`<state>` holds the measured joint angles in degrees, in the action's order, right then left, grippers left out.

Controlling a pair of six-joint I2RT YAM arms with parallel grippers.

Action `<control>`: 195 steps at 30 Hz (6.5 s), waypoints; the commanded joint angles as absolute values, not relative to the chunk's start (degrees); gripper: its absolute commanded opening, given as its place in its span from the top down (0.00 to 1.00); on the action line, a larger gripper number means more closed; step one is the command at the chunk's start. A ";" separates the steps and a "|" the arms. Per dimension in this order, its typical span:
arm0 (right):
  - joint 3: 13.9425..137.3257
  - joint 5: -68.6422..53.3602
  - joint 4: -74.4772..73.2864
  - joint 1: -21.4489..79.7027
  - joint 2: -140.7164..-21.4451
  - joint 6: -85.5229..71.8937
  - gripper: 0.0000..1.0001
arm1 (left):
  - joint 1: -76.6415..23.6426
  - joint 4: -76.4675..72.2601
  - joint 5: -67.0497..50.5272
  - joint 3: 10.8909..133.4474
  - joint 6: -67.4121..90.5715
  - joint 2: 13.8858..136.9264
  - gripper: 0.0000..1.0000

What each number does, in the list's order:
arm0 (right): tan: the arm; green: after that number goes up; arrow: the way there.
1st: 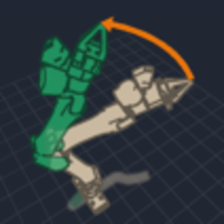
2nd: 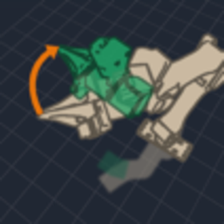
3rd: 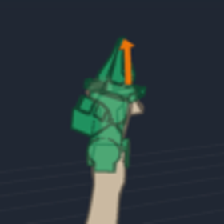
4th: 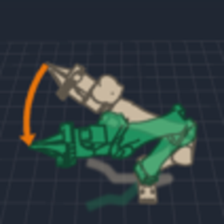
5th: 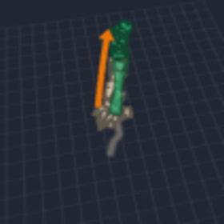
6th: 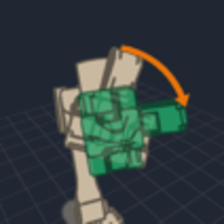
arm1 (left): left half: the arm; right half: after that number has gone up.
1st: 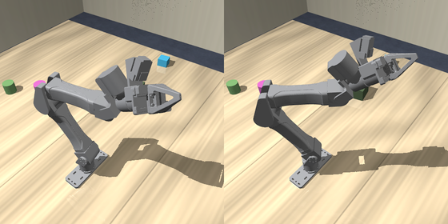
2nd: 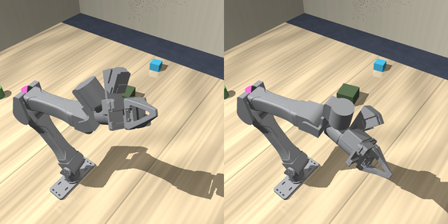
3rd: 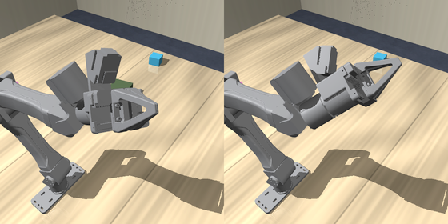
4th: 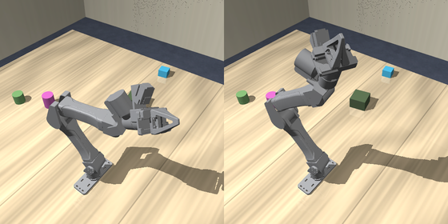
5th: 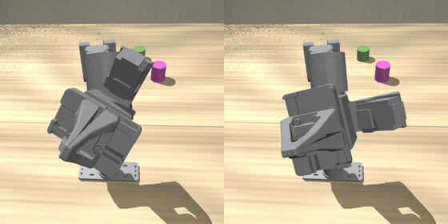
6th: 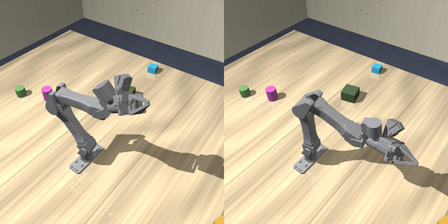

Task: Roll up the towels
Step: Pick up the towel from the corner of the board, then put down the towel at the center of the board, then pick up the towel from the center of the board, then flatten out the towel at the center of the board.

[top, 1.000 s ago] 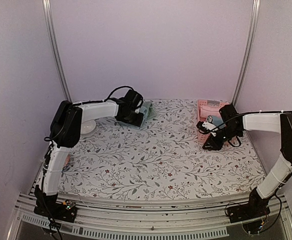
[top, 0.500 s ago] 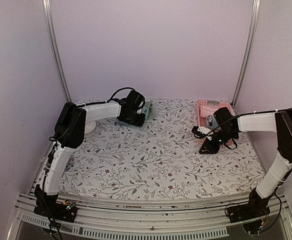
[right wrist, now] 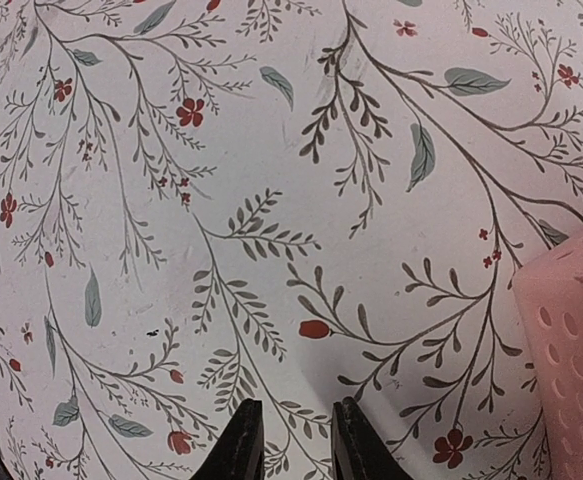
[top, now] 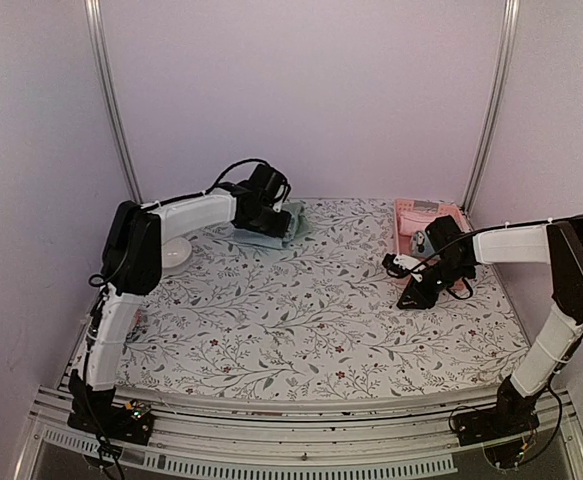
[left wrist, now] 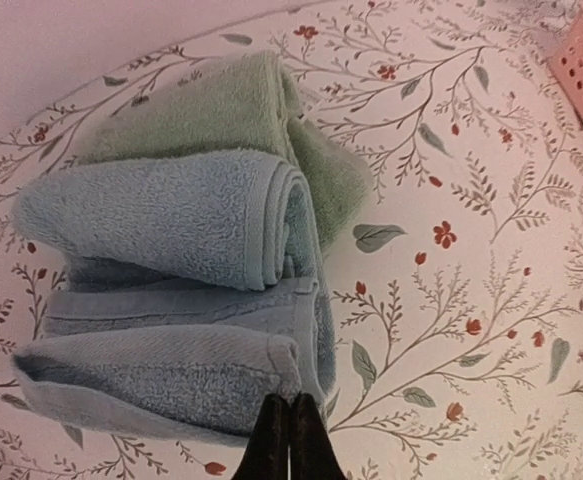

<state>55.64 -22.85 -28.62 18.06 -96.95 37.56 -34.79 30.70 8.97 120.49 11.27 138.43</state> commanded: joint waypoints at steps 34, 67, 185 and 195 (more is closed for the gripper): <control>68.15 -31.40 -48.49 26.71 -93.38 38.21 0.76 | -42.35 25.24 9.30 61.25 23.17 83.50 1.00; 64.21 -54.61 -46.46 44.40 -110.21 34.73 0.75 | -40.16 21.85 12.70 45.58 33.54 69.81 1.00; 60.34 -2.21 -44.99 15.14 -86.87 32.32 0.77 | -28.26 27.02 -5.47 49.40 21.03 71.69 0.68; 69.94 9.50 -37.85 6.52 -100.64 31.55 0.86 | -28.89 26.99 -8.18 48.57 22.00 76.14 0.75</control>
